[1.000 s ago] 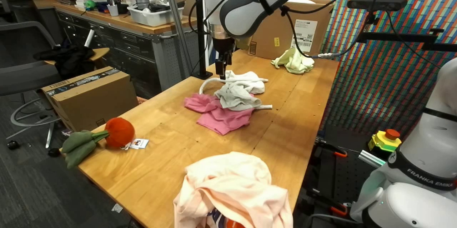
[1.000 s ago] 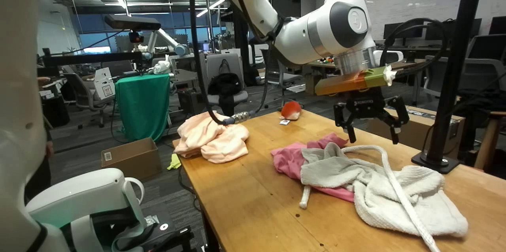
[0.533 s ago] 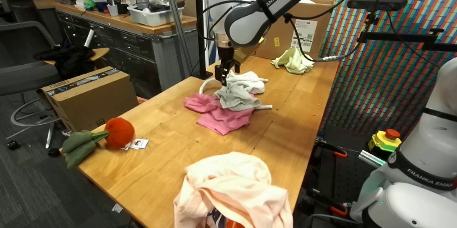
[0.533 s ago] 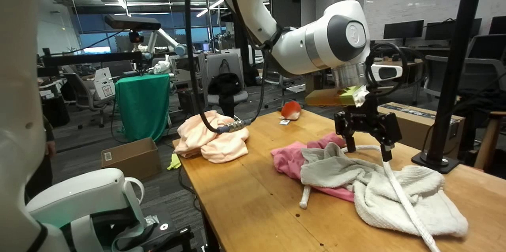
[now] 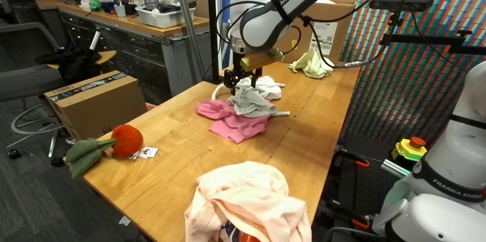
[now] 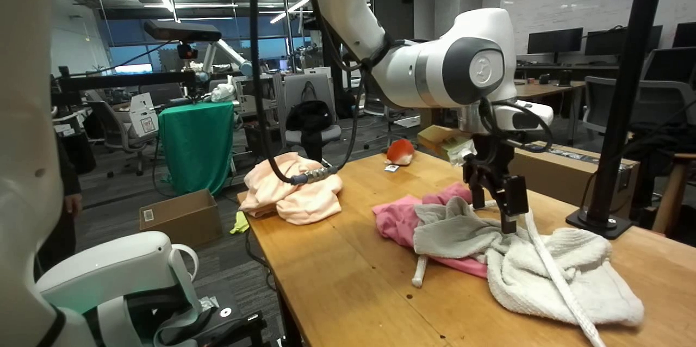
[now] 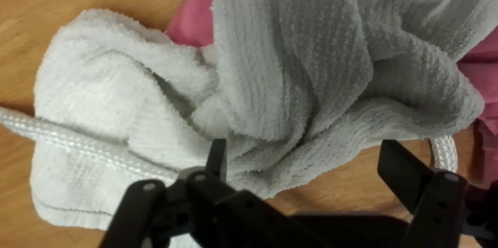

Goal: Pick up the cloths and put them around the table.

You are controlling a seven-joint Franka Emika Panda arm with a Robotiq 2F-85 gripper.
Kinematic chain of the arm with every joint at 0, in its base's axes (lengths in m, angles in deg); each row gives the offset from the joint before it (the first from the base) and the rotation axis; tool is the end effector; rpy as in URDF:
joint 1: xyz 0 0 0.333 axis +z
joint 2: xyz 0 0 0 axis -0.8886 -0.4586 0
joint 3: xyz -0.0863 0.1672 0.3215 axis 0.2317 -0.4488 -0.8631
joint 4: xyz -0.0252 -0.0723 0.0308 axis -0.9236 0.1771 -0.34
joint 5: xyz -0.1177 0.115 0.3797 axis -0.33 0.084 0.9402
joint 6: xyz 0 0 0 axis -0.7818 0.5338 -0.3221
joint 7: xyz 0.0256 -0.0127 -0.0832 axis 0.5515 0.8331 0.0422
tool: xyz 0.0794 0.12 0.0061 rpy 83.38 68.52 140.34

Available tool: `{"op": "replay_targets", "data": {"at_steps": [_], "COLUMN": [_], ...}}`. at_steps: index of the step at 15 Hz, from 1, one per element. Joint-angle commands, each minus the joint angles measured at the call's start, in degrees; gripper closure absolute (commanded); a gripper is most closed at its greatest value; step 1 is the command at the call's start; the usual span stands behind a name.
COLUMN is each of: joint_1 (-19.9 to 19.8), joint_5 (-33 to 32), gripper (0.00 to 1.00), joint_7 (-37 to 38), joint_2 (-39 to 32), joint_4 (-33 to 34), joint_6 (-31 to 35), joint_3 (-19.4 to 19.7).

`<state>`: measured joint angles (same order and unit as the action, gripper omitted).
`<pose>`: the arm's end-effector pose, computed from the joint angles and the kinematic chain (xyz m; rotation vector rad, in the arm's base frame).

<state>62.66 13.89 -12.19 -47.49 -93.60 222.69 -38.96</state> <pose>0.6380 -0.0415 0.3113 2.9622 -0.6658 0.1379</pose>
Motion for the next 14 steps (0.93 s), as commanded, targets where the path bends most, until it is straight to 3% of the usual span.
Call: {"op": "replay_targets", "data": {"at_steps": [1, 6, 13, 14], "joint_1": [0.80, 0.88, 0.45, 0.44], "joint_5": [3.55, 4.80, 7.76, 8.11], "gripper": [0.00, 0.00, 0.00, 0.25], "joint_7": [4.86, 9.53, 10.09, 9.91], "joint_2": [1.96, 2.50, 2.68, 2.67], "joint_4": [-3.79, -6.72, -8.45, -8.47], "joint_6": [3.34, 5.24, 6.55, 6.67], "joint_3": [1.71, 2.98, 2.64, 2.60]}}
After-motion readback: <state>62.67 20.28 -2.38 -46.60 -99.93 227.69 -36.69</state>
